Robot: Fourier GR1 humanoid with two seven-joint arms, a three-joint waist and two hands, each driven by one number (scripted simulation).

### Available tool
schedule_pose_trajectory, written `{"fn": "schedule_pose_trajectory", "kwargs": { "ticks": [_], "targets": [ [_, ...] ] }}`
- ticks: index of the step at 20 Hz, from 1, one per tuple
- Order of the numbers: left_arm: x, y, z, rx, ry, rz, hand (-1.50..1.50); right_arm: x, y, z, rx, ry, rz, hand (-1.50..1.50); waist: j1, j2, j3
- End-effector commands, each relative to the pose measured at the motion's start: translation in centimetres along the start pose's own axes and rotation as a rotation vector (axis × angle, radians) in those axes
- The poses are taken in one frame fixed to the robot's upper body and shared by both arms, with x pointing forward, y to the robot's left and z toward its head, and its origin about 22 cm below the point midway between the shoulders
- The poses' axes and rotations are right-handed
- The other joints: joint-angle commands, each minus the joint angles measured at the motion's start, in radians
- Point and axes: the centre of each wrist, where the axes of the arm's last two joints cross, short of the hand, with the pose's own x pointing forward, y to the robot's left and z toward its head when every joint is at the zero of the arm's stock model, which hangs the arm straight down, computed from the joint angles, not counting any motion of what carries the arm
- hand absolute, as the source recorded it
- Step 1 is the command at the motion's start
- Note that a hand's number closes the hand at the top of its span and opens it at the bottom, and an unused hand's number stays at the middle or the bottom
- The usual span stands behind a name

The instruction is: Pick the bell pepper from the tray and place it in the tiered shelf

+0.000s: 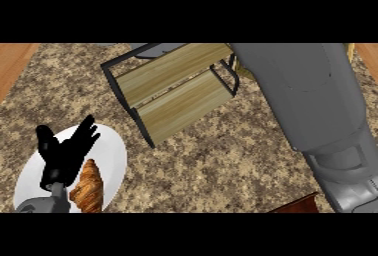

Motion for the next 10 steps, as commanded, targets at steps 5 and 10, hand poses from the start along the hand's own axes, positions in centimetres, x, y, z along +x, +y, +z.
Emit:
{"fn": "schedule_pose_trajectory", "kwargs": {
  "ticks": [5,10],
  "targets": [
    [-1.0,-0.4,-0.7,-0.012,0.053,0.015,0.0,-2.9,0.9,-2.4,-0.022,-0.034,0.003,1.5,0.003,0.006,-0.004],
    [-0.9,0.2,-0.3,0.005,0.054,0.016,0.0,-1.2,3.5,-2.6,0.018,-0.07,-0.03,1.5,-0.009,-0.001,-0.003]
  ]
}}
